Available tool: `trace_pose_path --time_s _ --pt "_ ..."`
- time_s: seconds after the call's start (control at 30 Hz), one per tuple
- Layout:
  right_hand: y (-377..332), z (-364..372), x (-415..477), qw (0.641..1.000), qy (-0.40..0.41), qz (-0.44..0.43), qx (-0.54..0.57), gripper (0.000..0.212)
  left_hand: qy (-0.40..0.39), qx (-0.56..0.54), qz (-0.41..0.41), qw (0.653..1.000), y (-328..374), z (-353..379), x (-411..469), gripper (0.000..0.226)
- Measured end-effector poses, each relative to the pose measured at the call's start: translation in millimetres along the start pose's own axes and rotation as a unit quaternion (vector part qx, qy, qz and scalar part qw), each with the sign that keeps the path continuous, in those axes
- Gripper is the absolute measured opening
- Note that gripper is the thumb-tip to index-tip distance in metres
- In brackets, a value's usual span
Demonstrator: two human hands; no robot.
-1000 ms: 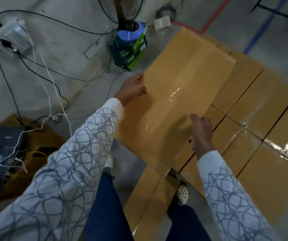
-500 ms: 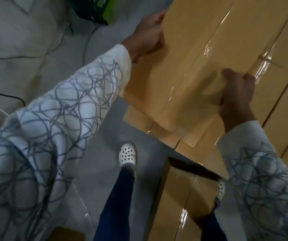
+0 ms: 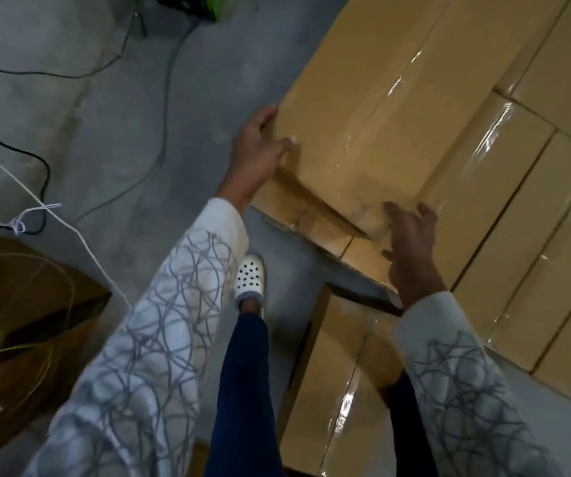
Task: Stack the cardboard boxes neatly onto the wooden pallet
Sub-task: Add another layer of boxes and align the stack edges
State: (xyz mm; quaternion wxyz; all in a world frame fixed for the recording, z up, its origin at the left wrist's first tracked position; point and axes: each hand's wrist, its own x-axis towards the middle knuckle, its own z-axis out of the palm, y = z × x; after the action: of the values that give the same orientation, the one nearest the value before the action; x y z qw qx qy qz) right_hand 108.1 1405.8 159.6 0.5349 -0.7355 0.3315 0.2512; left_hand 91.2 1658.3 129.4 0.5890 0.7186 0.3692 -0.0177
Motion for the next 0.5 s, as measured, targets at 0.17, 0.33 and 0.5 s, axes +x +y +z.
trace_pose_path --time_s 0.17,0.33,0.5 --pt "19.1 -2.1 -37.2 0.997 -0.049 0.061 0.006 0.063 0.015 -0.072 -0.046 0.996 -24.0 -8.5 -30.0 0.073" --pt "22.6 0.2 -39.2 0.996 -0.027 0.044 0.074 0.064 -0.013 -0.059 -0.034 0.998 -26.5 -19.9 -30.7 0.072" --pt "34.3 -5.0 -50.6 0.994 -0.014 0.022 0.110 0.063 -0.034 -0.064 -0.014 0.997 -35.4 -34.3 -44.7 0.079"
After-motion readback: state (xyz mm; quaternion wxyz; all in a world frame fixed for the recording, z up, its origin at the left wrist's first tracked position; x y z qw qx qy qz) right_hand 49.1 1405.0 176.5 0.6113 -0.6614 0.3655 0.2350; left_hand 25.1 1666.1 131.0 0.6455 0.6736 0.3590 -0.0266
